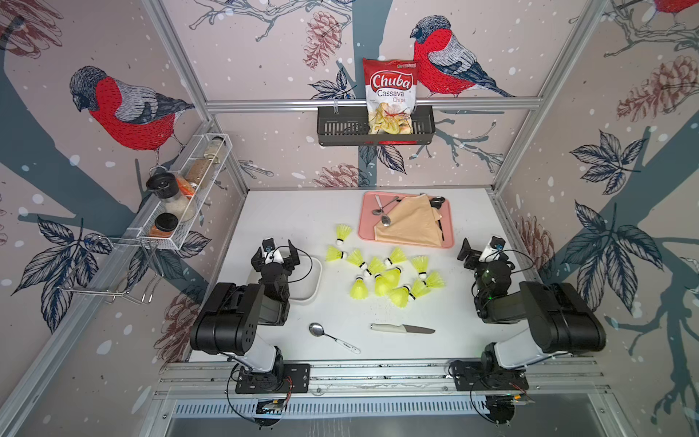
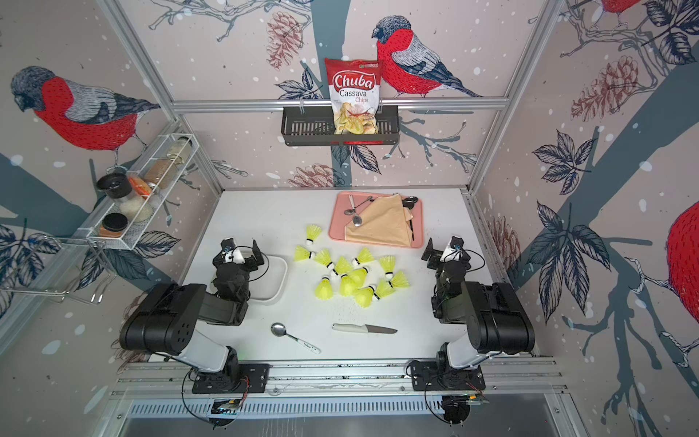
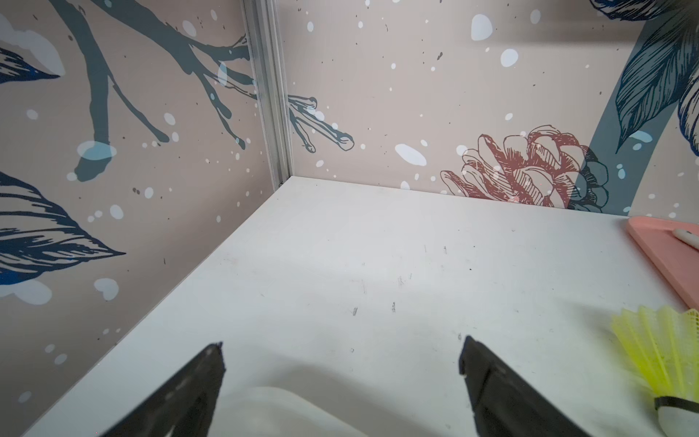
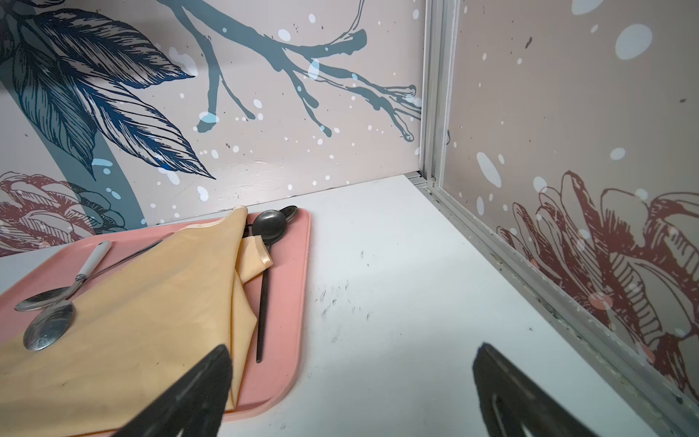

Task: Put the shuttlecocks into the storage box
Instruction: Move the storage box to the center of the board.

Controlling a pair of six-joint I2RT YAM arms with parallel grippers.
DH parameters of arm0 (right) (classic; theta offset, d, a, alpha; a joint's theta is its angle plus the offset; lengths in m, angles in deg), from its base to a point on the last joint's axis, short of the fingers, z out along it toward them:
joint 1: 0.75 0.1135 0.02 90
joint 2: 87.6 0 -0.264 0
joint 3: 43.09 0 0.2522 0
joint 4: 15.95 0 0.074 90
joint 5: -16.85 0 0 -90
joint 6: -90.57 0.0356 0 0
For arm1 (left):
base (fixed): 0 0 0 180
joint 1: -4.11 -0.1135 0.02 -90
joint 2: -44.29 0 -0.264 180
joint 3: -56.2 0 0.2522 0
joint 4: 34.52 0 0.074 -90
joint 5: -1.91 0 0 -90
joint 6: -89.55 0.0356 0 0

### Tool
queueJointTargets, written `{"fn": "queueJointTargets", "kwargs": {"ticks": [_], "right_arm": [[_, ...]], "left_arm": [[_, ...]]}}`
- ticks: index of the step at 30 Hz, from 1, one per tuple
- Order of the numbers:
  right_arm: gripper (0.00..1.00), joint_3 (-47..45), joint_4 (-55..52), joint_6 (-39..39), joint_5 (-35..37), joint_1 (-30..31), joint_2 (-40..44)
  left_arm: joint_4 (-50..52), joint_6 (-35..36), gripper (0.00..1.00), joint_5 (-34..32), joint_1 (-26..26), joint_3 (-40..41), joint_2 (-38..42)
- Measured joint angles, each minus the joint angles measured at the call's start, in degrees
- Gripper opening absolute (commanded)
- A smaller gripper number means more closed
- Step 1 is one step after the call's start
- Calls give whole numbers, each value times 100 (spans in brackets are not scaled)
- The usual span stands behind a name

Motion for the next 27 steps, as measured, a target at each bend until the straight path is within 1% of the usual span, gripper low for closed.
{"fn": "queueJointTargets", "kwargs": {"ticks": [22,25,27], "right_arm": [[100,-11,-2,-2,0,2,13],[100,79,-378,0,9,13,372],[100,455,-942,0,153,68,717]], "left_arm": [[0,0,100,0,0,0,0],[0,2,100,0,0,0,0],[9,7,100,39,2,52,72]]}}
